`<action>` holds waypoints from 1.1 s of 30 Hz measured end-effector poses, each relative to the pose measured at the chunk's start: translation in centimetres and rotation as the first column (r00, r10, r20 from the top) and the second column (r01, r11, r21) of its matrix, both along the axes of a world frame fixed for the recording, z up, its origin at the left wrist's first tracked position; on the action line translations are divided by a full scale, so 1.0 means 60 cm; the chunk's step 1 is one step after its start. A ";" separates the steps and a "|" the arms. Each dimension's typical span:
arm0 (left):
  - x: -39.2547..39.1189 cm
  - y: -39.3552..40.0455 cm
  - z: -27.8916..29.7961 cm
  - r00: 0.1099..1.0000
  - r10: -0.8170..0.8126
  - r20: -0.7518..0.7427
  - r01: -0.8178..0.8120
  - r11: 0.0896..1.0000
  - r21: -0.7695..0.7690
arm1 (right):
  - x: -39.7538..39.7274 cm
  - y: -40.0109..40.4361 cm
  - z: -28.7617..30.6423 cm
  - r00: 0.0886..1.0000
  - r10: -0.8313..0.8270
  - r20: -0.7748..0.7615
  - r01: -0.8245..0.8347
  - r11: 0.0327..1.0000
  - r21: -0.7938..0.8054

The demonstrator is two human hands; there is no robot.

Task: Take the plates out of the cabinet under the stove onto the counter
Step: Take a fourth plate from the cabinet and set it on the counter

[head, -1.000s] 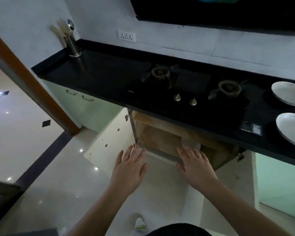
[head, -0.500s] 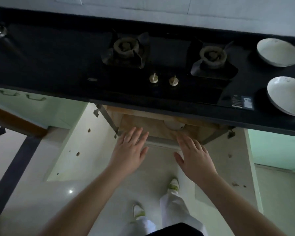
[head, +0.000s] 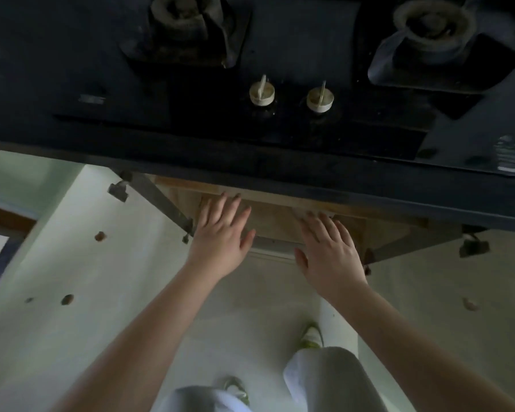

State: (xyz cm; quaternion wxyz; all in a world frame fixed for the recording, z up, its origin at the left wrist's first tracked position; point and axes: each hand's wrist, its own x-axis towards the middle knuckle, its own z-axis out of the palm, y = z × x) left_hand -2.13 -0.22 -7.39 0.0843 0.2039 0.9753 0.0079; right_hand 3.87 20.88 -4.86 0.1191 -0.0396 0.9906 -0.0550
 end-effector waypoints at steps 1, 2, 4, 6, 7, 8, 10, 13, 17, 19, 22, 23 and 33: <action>-0.010 0.004 -0.025 0.999 0.000 -0.037 0.000 1.000 0.003 | -0.014 -0.002 -0.027 1.000 -0.002 -0.004 0.002 1.000 0.005; -0.021 0.010 -0.051 0.998 -0.003 -0.058 0.004 1.000 0.012 | -0.029 -0.004 -0.053 1.000 -0.002 -0.005 0.002 1.000 0.007; -0.042 0.022 -0.099 0.999 -0.013 -0.052 0.014 1.000 0.018 | -0.059 -0.009 -0.100 1.000 0.000 0.000 0.000 1.000 0.011; -0.060 0.030 -0.142 0.998 -0.019 -0.054 0.019 1.000 -0.018 | -0.084 -0.016 -0.142 1.000 0.005 0.001 -0.005 1.000 0.022; -0.068 0.032 -0.163 0.998 -0.027 -0.064 0.025 0.999 -0.040 | -0.094 -0.020 -0.161 1.000 0.009 -0.001 -0.009 0.999 0.034; -0.075 0.033 -0.182 0.997 -0.034 -0.071 0.030 0.998 -0.062 | -0.104 -0.022 -0.178 1.000 0.016 -0.002 -0.016 0.999 0.044; -0.087 0.032 -0.219 0.996 -0.037 -0.087 0.029 0.996 -0.089 | -0.122 -0.024 -0.211 1.000 0.026 -0.017 -0.025 0.998 0.054; -0.110 0.024 -0.265 0.993 -0.006 -0.116 0.001 0.999 -0.045 | -0.143 -0.027 -0.252 0.997 0.023 -0.080 -0.016 0.996 0.091; -0.131 0.032 -0.306 0.965 0.022 -0.262 -0.002 0.997 0.075 | -0.163 -0.032 -0.292 0.982 0.020 -0.190 0.006 0.991 0.134; -0.141 0.035 -0.328 0.927 -0.005 -0.374 0.045 0.994 0.097 | -0.167 -0.034 -0.311 0.946 0.013 -0.325 0.033 0.990 0.137; -0.154 0.030 -0.362 0.867 -0.014 -0.498 0.087 0.989 0.123 | -0.171 -0.036 -0.351 0.917 0.039 -0.396 0.046 0.978 0.203; -0.158 0.031 -0.371 0.848 -0.013 -0.530 0.094 0.988 0.126 | -0.173 -0.037 -0.361 0.916 0.047 -0.398 0.051 0.972 0.231; -0.179 0.044 -0.415 0.718 0.037 -0.695 0.094 0.984 0.150 | -0.180 -0.051 -0.386 0.902 0.054 -0.428 0.140 0.901 0.410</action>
